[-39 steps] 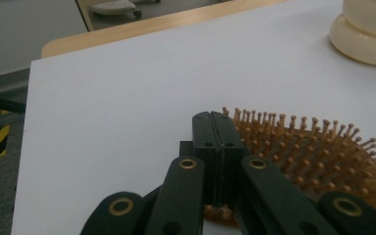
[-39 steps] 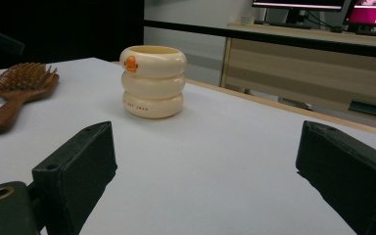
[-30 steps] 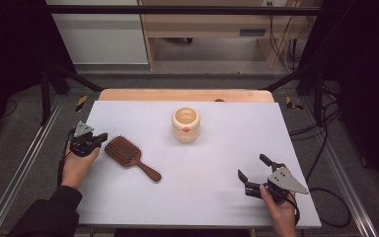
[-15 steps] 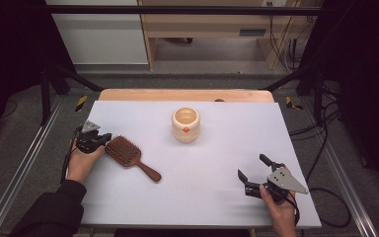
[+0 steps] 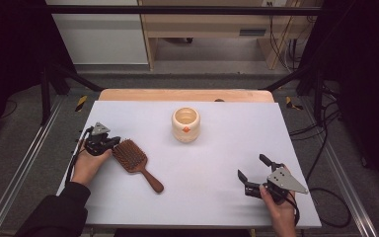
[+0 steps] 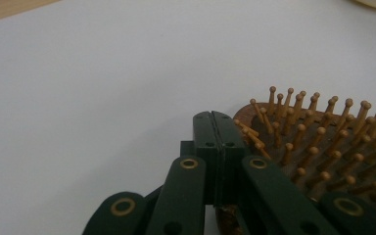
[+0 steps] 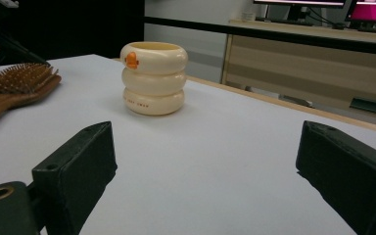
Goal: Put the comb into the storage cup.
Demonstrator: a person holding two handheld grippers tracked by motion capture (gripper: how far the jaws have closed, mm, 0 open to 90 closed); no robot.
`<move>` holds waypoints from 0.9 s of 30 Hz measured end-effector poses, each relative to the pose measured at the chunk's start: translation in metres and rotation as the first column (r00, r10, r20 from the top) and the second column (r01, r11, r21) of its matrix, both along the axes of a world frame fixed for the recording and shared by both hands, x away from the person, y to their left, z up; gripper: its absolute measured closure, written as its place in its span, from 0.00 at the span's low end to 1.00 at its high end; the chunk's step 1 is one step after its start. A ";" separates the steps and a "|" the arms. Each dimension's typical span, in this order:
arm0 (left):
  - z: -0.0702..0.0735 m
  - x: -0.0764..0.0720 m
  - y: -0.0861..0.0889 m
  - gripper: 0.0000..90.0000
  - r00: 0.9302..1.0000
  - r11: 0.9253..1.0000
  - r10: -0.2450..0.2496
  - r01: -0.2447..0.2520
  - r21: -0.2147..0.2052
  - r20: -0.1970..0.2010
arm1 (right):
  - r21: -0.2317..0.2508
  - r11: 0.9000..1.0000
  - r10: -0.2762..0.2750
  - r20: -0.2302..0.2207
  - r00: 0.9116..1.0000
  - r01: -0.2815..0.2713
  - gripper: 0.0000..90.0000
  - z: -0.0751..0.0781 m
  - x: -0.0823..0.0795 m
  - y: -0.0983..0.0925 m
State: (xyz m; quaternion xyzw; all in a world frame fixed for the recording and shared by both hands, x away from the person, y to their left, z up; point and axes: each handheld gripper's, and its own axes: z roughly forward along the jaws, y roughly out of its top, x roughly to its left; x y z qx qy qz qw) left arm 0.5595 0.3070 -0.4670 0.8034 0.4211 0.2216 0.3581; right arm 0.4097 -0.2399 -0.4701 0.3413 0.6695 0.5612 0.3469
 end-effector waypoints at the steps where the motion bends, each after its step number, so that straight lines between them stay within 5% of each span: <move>1: 0.000 -0.001 -0.002 1.00 1.000 1.000 -0.008 0.008 0.005 -0.003 | 0.000 1.000 0.000 0.000 1.000 0.000 0.09 0.000 0.000 0.000; 27: -0.001 -0.053 -0.033 1.00 0.999 0.998 -0.009 0.006 -0.062 -0.053 | -0.005 1.000 -0.002 -0.007 1.000 0.002 0.09 -0.001 0.000 0.000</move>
